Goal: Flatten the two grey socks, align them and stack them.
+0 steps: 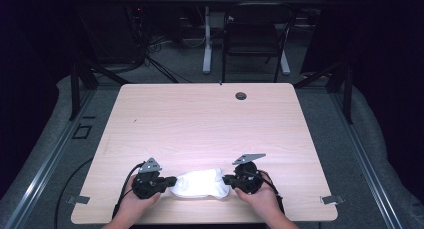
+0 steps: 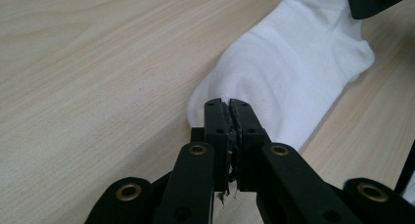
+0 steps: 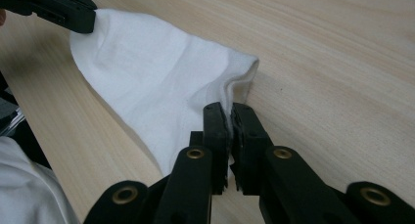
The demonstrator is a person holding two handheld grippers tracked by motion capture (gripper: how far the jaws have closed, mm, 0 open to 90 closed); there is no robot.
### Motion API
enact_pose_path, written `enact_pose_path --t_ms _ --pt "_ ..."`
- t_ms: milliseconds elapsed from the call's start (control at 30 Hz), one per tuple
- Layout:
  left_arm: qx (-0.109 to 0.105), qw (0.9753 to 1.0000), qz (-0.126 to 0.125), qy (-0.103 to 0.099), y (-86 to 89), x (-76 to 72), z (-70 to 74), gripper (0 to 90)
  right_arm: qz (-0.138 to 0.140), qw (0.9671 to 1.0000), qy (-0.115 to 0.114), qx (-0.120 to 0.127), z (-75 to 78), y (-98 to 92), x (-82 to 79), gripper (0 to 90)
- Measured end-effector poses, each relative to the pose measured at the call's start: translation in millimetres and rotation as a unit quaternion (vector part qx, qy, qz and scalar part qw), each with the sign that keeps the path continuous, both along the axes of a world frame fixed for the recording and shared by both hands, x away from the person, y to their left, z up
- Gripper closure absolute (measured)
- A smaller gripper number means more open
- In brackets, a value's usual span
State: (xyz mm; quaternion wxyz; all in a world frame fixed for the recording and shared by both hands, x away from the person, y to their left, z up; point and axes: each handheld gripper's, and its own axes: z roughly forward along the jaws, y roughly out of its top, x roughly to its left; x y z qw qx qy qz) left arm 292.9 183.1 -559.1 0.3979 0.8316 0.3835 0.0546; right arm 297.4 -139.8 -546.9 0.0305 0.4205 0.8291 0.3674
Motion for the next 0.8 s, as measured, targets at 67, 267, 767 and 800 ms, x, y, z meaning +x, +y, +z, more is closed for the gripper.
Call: enact_pose_path --t_ms 67,267,767,800 --pt "0.002 1.0 -0.001 -0.002 -0.3 0.5 -0.8 87.3 -0.002 1.0 0.003 0.002 -2.5 0.1 0.9 85.6" --pt "0.006 1.0 -0.002 0.001 -2.9 2.1 -4.3 87.1 -0.003 1.0 0.002 -0.001 -5.6 1.0 1.9 85.4" --pt "0.009 1.0 0.0 0.003 -6.5 4.6 -8.9 86.8 -0.009 1.0 0.003 -0.001 -12.6 2.9 4.9 84.9" --pt "0.008 1.0 0.0 0.002 -6.4 4.3 -8.9 86.8 -0.007 1.0 0.004 -0.003 -12.7 3.1 4.7 84.9"
